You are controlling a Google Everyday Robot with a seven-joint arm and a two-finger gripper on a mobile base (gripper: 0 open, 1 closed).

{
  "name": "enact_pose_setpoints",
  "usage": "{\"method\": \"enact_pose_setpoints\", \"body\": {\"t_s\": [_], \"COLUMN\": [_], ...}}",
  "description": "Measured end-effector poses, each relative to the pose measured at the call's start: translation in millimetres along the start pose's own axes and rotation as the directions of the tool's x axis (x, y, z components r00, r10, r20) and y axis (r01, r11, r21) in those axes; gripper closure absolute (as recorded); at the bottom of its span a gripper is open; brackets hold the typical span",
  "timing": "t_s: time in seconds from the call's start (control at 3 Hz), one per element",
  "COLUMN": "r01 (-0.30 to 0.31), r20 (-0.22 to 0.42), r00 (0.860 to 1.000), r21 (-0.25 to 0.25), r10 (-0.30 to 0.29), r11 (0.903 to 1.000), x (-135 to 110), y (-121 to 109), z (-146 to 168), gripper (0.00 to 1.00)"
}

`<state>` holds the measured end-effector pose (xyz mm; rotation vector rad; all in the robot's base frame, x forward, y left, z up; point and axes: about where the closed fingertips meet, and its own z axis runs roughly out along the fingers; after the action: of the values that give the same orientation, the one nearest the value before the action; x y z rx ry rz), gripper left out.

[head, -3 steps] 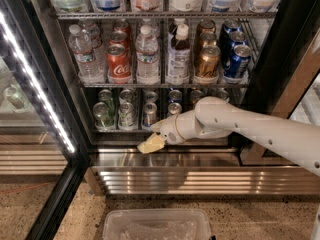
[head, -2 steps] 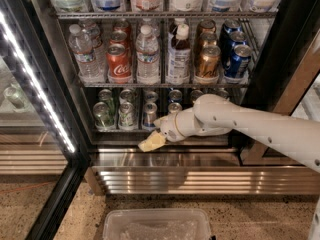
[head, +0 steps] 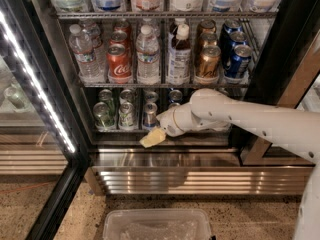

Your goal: Pick redbull can from bottom shelf of fridge

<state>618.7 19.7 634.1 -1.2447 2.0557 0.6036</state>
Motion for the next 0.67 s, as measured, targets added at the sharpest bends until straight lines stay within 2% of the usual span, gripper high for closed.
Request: {"method": "enact_pose_setpoints", "body": {"t_s": [0.67], "r01": [0.005], "r20": [-0.027], "r00": [1.000], "r21": [0.028], "r10": [-0.004], "r11": [0.9996], "x": [-4.0], "y": [-22.3], "z": [11.5], "gripper": [0.27]}}
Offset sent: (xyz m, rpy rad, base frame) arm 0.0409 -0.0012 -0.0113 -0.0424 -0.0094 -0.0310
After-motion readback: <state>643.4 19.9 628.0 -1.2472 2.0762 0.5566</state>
